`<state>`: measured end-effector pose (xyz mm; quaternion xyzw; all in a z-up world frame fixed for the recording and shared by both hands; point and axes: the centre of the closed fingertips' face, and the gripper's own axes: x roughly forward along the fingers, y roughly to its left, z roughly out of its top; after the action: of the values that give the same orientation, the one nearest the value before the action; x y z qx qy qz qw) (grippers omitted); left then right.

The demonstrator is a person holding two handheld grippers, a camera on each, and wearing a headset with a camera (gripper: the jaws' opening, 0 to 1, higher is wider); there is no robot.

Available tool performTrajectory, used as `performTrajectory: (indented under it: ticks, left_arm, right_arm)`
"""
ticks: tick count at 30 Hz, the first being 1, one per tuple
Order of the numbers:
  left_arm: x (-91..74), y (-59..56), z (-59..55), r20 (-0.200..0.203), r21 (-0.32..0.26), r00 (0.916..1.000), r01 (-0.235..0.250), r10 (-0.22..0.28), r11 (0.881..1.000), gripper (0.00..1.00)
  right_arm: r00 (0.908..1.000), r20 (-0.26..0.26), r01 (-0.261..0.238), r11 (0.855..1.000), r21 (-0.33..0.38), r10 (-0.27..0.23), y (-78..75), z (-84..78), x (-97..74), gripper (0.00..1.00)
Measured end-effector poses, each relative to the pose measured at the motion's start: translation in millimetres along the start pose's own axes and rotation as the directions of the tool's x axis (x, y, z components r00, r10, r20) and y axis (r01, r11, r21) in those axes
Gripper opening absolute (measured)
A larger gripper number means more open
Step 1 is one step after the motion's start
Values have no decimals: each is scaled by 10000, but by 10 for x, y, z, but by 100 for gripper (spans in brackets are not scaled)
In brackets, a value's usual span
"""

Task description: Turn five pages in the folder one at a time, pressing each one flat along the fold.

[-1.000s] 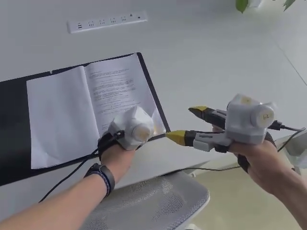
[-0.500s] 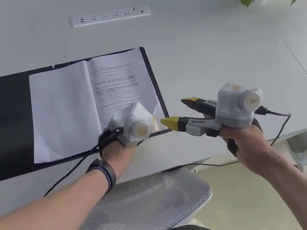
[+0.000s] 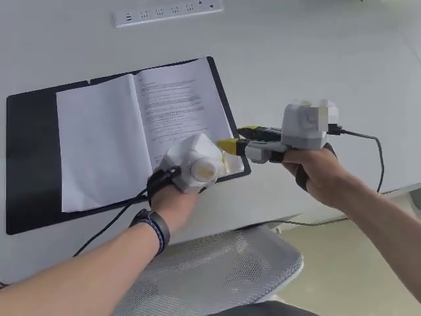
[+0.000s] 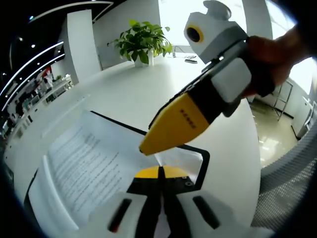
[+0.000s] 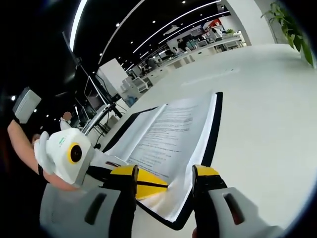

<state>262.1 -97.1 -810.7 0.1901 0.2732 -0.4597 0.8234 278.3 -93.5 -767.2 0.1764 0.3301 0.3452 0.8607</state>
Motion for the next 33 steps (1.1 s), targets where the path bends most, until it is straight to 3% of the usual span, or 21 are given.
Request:
performTrajectory:
  ticks: [16, 21, 24, 33]
  left_arm:
    - [6, 17, 16, 49, -243, 10000, 51, -50, 9997, 0]
    - [7, 16, 19, 57, -309, 10000, 49, -47, 9995, 0]
    - [12, 18, 23, 21, -329, 10000, 62, -61, 9994, 0]
    - [15, 19, 26, -97, -543, 9999, 131, -136, 9984, 0]
  right_arm:
    - [10000, -71, 1, 9978, 659, 3, -90, -2, 163, 28]
    - [9995, -8, 317, 9915, 1263, -318, -188, -37, 183, 9]
    - [9988, -102, 484, 9907, 1268, -475, -218, -75, 178, 3]
    - [9987, -27, 500, 9852, 1637, -503, -218, -70, 172, 1]
